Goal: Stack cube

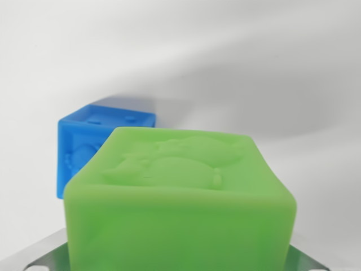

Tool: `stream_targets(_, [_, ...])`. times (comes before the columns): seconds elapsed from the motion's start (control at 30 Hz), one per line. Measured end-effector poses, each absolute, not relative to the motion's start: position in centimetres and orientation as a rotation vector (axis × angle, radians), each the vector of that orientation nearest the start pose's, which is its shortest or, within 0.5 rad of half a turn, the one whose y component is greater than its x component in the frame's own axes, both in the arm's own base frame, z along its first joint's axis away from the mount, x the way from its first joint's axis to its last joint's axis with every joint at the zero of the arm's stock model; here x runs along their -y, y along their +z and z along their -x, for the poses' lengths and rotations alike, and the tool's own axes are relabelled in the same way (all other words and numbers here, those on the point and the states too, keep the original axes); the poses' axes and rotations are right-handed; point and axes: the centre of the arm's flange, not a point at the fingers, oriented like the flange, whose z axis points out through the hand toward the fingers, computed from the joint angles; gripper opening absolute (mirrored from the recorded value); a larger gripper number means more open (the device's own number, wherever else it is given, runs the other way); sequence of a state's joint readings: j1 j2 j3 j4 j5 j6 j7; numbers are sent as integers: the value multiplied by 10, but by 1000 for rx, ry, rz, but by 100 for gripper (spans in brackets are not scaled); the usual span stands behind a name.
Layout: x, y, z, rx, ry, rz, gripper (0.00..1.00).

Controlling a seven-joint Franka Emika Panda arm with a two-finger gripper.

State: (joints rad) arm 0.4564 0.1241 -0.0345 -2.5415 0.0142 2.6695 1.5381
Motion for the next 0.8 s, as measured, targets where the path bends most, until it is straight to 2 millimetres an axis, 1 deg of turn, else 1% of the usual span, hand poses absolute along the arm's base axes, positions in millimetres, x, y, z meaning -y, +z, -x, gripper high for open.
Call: stream_targets(0.8, [-232,232,-423,-1800,-1,2569,0])
